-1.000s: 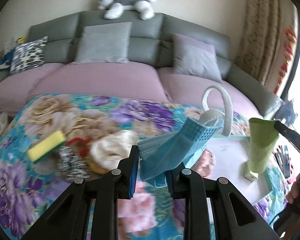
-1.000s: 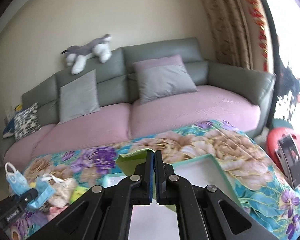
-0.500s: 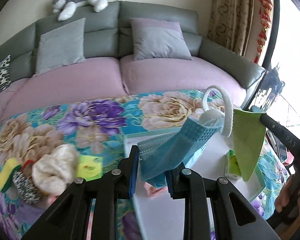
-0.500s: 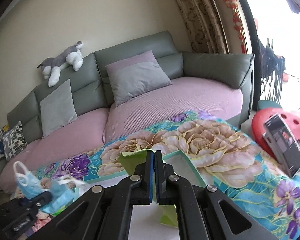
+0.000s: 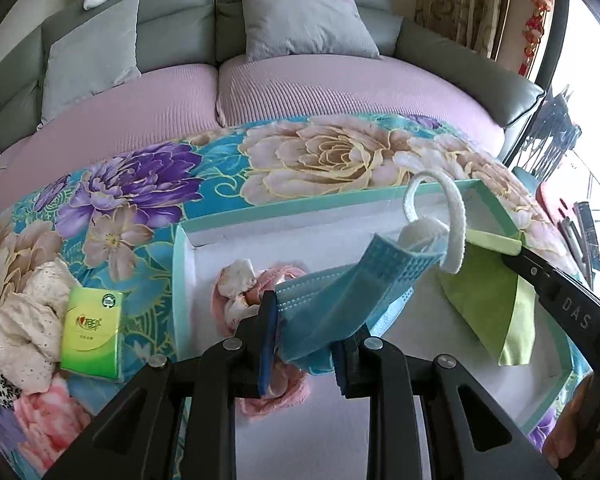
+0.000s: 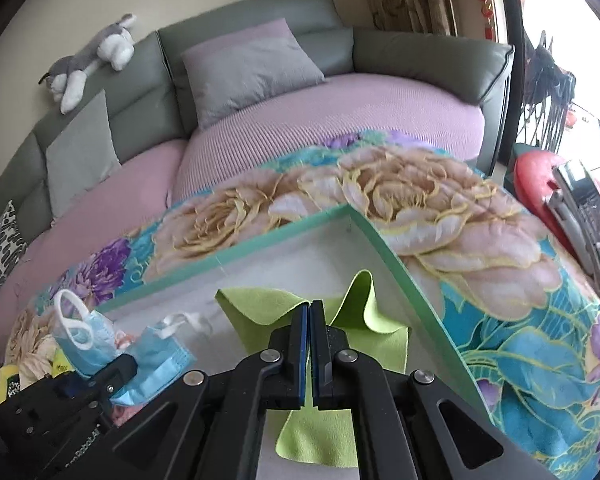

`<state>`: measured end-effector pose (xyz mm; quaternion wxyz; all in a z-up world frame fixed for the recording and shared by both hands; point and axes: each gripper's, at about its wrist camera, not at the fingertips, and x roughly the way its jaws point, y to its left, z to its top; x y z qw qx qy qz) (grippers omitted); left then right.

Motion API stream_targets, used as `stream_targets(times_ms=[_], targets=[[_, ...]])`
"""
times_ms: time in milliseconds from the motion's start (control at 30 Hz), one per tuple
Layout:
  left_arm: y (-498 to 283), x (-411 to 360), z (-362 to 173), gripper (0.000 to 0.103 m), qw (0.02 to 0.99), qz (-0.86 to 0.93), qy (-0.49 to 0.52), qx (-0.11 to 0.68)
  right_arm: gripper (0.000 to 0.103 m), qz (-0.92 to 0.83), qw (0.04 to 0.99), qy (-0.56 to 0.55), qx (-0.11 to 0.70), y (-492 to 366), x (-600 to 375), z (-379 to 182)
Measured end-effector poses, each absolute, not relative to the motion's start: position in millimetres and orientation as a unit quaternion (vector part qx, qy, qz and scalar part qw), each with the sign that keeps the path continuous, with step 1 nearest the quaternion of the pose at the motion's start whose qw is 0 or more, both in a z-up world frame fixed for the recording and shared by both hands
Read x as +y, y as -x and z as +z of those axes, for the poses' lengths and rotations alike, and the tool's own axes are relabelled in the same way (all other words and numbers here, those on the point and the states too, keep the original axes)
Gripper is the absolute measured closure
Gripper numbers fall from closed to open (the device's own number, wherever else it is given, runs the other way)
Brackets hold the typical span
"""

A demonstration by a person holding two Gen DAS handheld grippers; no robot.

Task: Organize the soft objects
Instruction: 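Carry the blue mask in the left gripper while the right gripper carries the green cloth to the tray, then open the right gripper to drop the green cloth in the tray while the left gripper releases the blue mask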

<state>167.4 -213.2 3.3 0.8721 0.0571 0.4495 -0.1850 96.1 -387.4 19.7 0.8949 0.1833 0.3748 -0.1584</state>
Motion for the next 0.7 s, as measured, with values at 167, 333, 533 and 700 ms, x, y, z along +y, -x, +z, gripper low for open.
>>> stream_targets(times_ms=[167,333,533,700], targets=[[-173,-218,-7,0.077,0.87,-0.182,-0.062,0.454,0.101,-0.162,0.886,-0.183,0.395,-99,-389,12],[-172,-219,-11,0.077,0.87,-0.181,-0.067,0.454,0.101,-0.161,0.882,-0.178,0.405,-102,-388,9],[-171,-216,-9,0.077,0.87,-0.184,-0.06,0.455,0.099,-0.161,0.881,-0.171,0.409,-102,-385,13],[-168,-210,-3,0.073,0.87,-0.184,-0.053,0.455,0.098,-0.16,0.884,-0.163,0.408,-100,-381,21]])
